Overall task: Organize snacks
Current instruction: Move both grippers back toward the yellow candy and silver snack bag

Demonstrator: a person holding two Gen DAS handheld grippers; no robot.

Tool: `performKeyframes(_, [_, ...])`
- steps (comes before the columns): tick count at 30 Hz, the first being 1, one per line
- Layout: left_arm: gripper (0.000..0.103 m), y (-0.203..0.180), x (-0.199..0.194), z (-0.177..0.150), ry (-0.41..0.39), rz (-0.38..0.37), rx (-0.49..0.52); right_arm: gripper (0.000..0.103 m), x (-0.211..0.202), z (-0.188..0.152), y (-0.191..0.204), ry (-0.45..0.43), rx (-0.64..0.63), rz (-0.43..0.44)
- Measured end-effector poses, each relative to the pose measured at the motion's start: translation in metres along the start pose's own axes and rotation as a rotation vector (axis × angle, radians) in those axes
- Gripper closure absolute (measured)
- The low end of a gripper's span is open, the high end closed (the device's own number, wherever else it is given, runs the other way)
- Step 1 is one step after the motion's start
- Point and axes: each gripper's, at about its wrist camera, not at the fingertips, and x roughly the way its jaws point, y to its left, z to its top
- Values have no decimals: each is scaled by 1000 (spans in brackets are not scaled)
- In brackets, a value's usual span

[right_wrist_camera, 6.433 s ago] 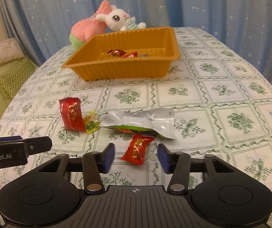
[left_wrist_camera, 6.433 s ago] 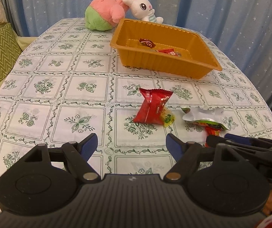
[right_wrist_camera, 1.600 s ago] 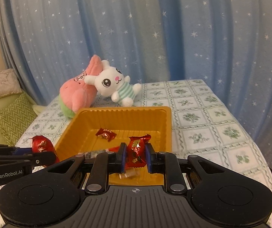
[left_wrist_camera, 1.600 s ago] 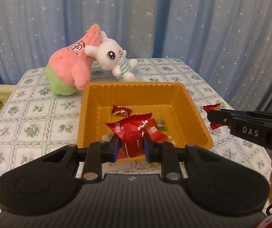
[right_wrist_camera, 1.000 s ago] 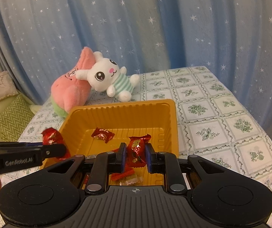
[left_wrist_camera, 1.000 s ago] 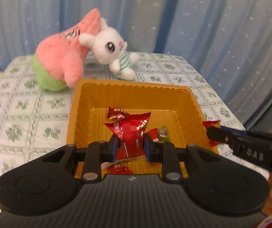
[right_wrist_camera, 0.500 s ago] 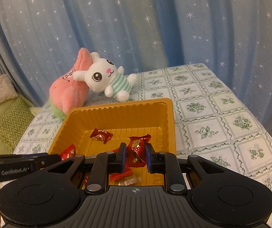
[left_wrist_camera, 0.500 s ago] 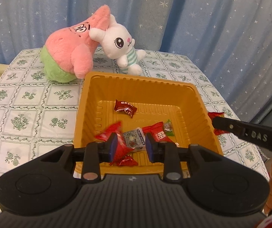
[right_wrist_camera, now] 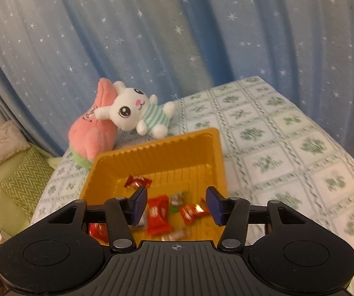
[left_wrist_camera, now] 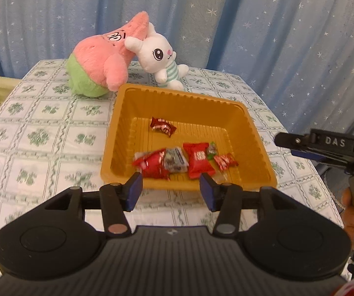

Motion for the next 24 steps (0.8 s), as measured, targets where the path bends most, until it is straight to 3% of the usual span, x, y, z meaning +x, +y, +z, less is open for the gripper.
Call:
performKeyframes(11, [46,-12,-56,-63,9,28,-38,50,-85,-56,-16,7,24,-54])
performKeyframes(24, [39,-25,-122,-124,7,79,-55,50,-159,-132,0,29,-63,-71])
